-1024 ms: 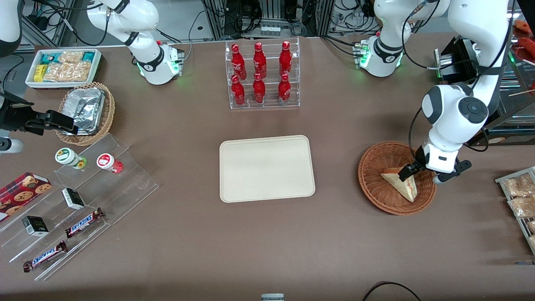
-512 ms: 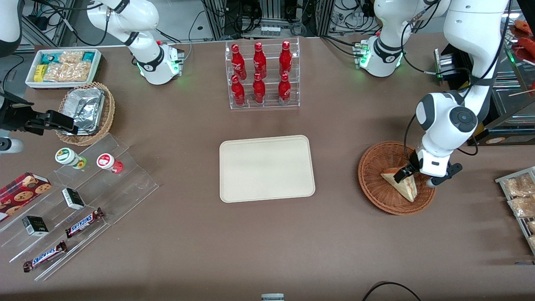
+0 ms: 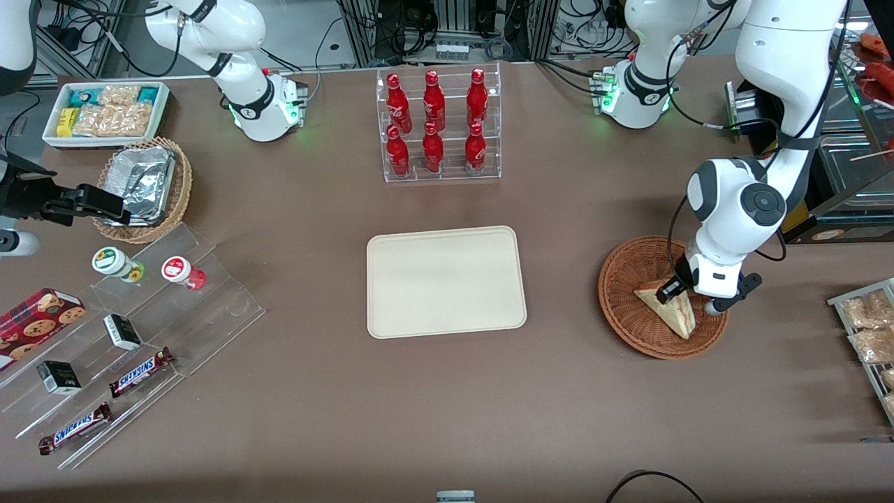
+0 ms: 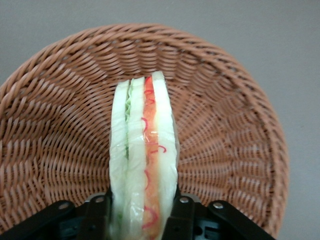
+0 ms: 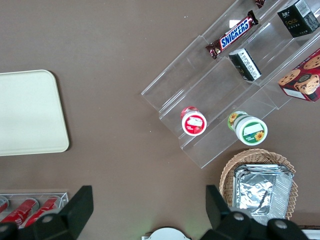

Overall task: Place sandwich from basket to tray
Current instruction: 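Close the left gripper on the wrapped sandwich and lift it, then carry the sandwich over the cream tray and lower it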

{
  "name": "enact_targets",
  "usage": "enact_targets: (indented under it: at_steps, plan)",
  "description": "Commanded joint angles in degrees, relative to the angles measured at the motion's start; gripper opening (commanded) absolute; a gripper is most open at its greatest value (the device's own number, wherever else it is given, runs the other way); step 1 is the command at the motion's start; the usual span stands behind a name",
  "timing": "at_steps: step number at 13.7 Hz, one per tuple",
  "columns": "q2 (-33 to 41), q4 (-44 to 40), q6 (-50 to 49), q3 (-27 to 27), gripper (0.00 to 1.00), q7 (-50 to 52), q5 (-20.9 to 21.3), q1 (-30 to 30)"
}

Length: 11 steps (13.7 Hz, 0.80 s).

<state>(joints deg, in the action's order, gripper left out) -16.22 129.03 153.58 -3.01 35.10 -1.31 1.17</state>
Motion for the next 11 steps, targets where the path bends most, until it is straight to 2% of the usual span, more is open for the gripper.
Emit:
enact_targets:
  at_steps: [1,4,7,11]
  plan:
    - [3.5,-3.9,-8.3,-0.4,0.0,0.3,0.4,0.5]
    - [6.4,-13.7,-27.2,-2.6,0.0,-0.5,7.4,0.4]
    - [5.1,-25.5,-39.0,-6.9,0.0,0.0,7.6,0.5]
    - [3.7,-31.7,-41.7,-13.5,0.0,1.3,6.6,2.3]
